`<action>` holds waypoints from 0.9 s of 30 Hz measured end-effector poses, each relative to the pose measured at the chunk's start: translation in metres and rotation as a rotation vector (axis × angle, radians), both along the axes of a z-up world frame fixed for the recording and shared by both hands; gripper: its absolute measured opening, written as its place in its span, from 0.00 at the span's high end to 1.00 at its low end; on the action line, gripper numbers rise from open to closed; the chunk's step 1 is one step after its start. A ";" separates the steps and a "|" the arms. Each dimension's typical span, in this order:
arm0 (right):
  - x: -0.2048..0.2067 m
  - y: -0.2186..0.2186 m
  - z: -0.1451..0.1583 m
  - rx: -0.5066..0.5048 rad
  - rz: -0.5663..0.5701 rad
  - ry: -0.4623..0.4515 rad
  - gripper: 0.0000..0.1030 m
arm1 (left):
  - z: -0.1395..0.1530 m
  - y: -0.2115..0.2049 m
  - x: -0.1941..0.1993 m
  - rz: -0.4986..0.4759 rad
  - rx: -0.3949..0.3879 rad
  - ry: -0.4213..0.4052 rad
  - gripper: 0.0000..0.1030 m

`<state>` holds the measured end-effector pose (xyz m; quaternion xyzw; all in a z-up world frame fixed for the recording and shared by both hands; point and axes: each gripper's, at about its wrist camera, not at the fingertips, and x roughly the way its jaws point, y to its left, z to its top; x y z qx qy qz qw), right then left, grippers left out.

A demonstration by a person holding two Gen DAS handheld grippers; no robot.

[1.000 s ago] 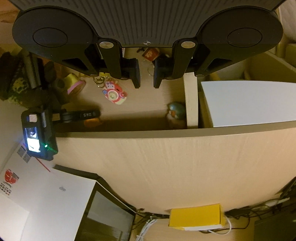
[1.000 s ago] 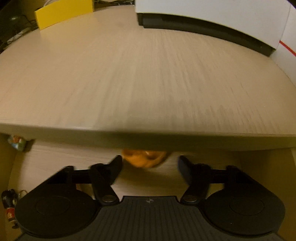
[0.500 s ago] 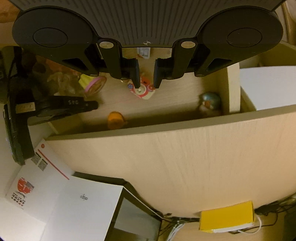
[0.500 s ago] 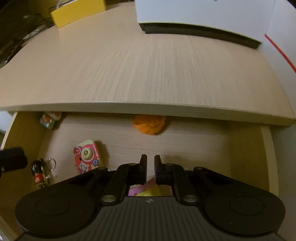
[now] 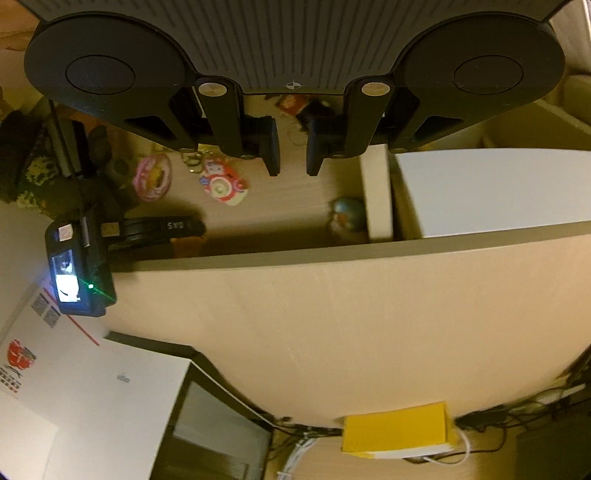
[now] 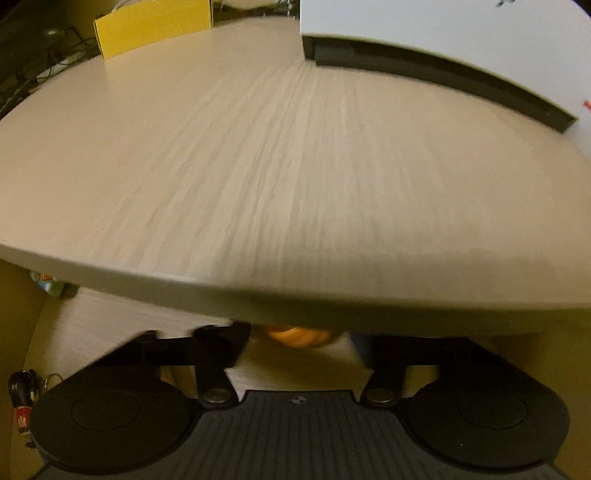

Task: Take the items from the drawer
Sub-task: 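Lower the open right tool over the orange plastic piece in the drawer, then grasp the orange piece with the right tool while the left tool grasps the cupcake toy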

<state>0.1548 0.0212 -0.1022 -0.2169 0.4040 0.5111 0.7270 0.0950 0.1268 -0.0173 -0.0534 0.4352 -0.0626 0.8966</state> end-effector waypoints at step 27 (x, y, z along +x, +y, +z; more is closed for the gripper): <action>-0.036 -0.119 0.084 -0.037 0.080 -0.046 0.56 | -0.054 -0.100 0.080 -0.106 0.033 0.069 0.83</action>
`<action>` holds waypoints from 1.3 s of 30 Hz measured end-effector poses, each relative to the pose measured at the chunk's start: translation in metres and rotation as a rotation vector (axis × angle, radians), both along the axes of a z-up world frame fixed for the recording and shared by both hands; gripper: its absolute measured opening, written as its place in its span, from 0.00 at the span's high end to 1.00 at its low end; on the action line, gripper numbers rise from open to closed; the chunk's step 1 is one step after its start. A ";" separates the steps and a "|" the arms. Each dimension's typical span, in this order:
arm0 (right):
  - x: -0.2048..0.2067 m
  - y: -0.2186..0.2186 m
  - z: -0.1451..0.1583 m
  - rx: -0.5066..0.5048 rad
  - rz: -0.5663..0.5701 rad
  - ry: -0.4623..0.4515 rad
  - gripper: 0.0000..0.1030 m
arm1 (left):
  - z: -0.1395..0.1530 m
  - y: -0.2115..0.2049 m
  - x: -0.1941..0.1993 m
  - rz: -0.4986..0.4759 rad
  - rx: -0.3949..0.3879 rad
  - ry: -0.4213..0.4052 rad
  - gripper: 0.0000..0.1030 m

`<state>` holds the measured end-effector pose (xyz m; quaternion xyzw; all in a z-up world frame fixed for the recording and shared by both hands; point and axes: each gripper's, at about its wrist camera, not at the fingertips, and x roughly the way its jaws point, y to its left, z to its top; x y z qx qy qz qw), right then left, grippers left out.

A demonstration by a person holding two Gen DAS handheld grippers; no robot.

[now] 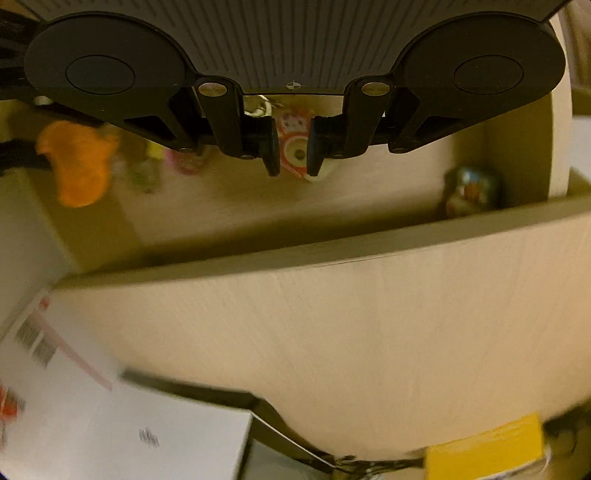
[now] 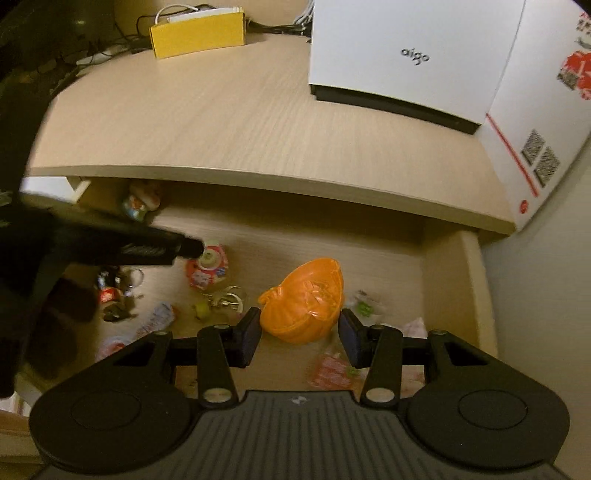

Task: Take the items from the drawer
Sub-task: 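Grasp the orange piece with the right tool while the left tool grasps the cupcake toy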

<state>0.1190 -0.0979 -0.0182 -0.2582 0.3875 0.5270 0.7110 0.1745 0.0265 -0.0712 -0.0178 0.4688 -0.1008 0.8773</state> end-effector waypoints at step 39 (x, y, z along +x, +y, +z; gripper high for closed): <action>0.029 -0.012 -0.006 -0.019 0.016 0.036 0.56 | 0.008 -0.058 -0.001 -0.414 -0.014 0.012 0.73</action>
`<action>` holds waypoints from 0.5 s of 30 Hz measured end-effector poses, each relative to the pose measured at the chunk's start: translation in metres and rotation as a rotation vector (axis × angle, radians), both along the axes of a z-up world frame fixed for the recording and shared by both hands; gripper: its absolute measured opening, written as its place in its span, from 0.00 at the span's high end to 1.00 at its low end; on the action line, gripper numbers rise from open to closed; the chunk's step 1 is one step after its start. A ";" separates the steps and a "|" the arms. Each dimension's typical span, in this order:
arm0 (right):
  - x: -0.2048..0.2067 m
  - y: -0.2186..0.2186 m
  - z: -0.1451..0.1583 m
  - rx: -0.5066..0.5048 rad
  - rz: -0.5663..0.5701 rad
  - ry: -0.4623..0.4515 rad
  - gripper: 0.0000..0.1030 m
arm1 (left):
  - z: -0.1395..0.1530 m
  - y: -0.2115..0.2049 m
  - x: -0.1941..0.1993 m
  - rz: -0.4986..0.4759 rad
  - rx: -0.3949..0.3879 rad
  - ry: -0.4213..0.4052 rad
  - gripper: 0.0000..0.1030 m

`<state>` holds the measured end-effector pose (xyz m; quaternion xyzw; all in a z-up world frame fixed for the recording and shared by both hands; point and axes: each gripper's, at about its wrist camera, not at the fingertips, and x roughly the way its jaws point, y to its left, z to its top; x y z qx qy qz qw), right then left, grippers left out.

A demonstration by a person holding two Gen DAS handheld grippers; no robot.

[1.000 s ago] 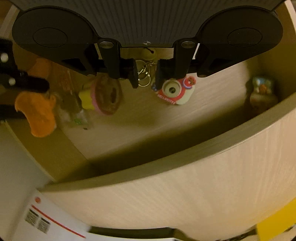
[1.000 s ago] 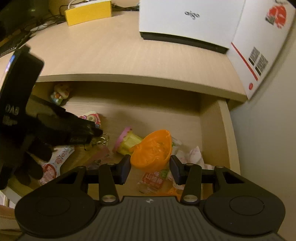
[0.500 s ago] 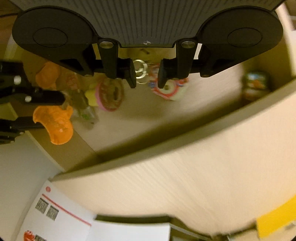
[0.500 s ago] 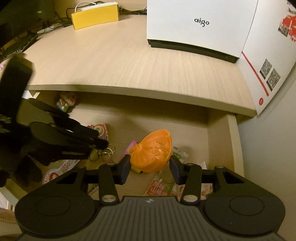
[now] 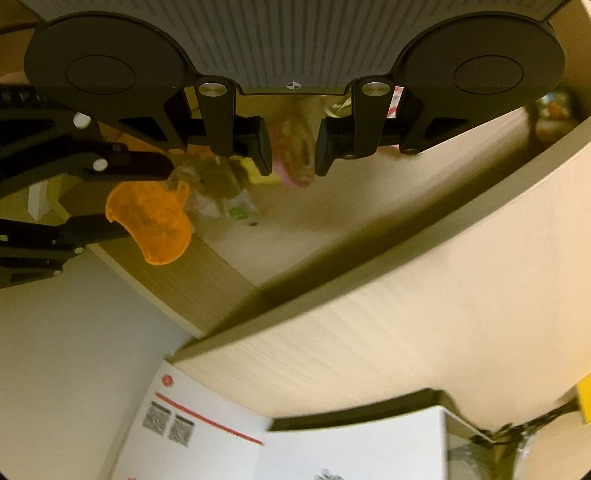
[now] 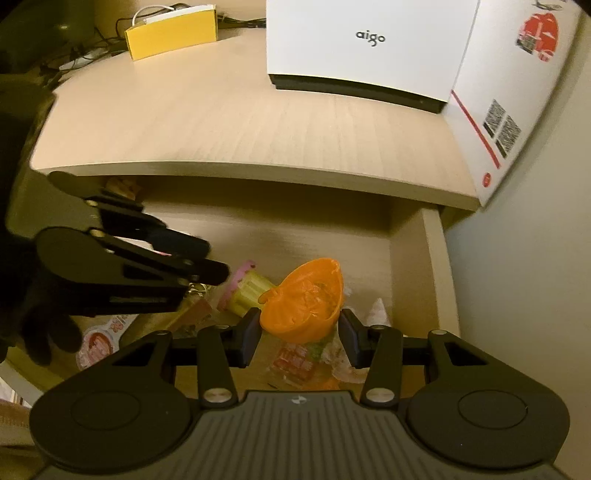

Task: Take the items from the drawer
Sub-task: 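Grasp the orange piece with the right tool while the left tool grasps the cupcake toy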

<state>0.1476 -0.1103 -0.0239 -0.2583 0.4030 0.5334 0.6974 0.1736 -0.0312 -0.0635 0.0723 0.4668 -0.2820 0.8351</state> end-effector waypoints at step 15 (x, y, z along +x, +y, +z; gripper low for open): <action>0.003 -0.013 -0.010 -0.037 -0.006 0.009 0.56 | -0.026 -0.035 0.020 -0.023 0.050 0.092 0.47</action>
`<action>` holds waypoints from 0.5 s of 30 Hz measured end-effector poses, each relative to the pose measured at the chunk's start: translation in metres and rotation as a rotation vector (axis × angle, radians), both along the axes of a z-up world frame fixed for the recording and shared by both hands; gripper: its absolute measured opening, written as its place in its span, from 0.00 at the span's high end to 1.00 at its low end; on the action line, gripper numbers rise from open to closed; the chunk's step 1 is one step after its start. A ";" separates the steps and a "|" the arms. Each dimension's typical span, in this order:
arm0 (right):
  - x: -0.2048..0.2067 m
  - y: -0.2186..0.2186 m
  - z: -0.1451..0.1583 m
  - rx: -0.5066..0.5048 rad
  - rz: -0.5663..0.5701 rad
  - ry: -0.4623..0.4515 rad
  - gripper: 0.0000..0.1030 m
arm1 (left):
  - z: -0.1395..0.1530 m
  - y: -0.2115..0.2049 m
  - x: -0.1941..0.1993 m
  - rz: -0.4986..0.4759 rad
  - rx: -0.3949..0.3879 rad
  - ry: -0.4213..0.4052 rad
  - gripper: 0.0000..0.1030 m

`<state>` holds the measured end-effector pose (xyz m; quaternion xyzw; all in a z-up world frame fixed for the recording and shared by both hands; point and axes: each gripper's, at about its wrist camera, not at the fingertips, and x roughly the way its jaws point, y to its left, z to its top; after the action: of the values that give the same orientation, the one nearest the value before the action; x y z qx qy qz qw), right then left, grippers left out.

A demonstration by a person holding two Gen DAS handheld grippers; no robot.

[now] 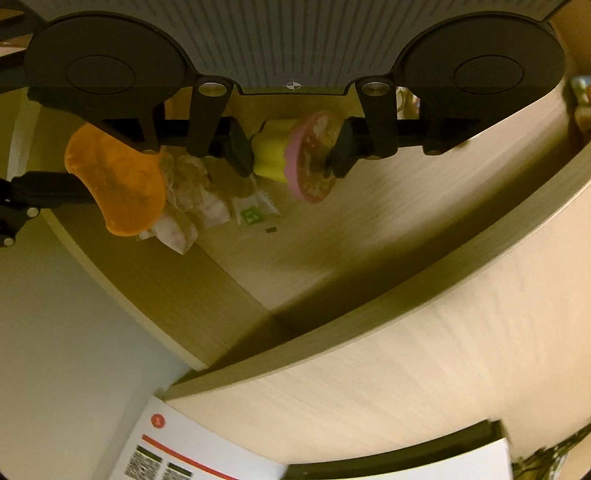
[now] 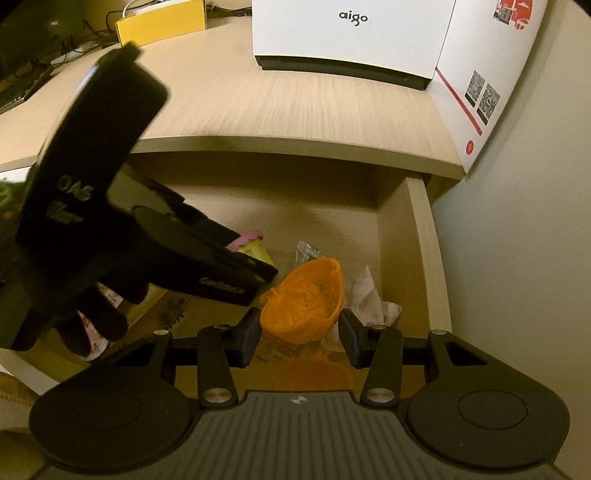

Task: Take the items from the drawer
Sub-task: 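Grasp the orange piece with the right tool while the left tool grasps the cupcake toy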

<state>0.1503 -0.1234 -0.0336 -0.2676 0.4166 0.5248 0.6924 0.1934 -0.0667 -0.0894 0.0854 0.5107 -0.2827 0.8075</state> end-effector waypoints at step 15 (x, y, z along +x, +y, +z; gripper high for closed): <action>0.005 -0.006 -0.001 -0.009 -0.018 -0.008 0.56 | -0.013 -0.008 -0.005 -0.057 0.073 -0.008 0.46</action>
<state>0.1552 -0.1291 -0.0350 -0.2689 0.4185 0.5156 0.6976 0.1887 -0.0744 -0.1022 0.1303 0.5146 -0.2863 0.7976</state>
